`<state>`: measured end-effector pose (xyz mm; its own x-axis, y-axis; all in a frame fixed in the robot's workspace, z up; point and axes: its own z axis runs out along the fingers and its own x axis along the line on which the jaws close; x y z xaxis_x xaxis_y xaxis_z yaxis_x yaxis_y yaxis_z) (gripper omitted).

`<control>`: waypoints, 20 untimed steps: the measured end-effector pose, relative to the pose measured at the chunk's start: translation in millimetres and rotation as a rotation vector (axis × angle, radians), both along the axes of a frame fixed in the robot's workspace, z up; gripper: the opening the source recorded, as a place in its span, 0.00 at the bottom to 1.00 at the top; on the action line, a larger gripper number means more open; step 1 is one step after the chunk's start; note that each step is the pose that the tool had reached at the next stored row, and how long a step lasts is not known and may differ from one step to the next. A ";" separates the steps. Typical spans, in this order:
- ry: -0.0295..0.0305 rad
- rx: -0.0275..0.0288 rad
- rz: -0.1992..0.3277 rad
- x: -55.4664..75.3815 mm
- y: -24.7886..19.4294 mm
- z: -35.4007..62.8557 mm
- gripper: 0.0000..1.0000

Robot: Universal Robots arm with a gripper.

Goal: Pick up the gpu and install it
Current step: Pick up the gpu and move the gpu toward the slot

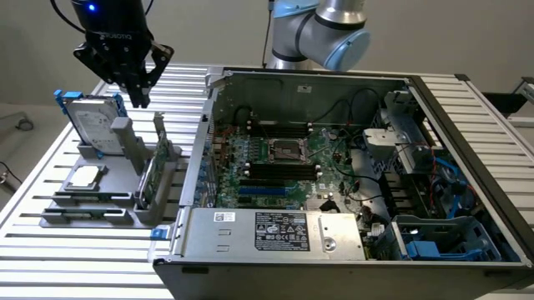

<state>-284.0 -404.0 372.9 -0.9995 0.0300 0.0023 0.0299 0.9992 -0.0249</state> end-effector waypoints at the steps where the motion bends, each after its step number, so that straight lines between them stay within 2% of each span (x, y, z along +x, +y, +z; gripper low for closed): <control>1: 0.0000 0.0000 0.000 -0.1 0.0 0.0 0.24; 2: 0.0000 0.0000 0.000 0.0 0.0 0.0 0.29; 4: 0.0001 -0.0007 0.000 -0.1 0.0 -0.1 0.29; 5: -0.0002 -0.0025 0.000 -0.4 0.0 -1.3 0.36; 6: 0.0000 -0.0027 0.000 -0.5 -1.1 -3.0 0.36; 9: 0.0010 -0.0028 0.002 -0.5 -5.9 -8.3 0.36; 14: 0.0103 -0.0017 0.012 -0.5 -16.3 -17.4 0.36; 17: 0.0130 -0.0008 0.019 -0.5 -22.0 -22.9 0.36; 20: 0.0135 -0.0005 0.026 -0.8 -24.7 -28.3 0.36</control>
<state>-284.8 -428.7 344.6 -0.9999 0.0041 0.0157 0.0037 0.9997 -0.0256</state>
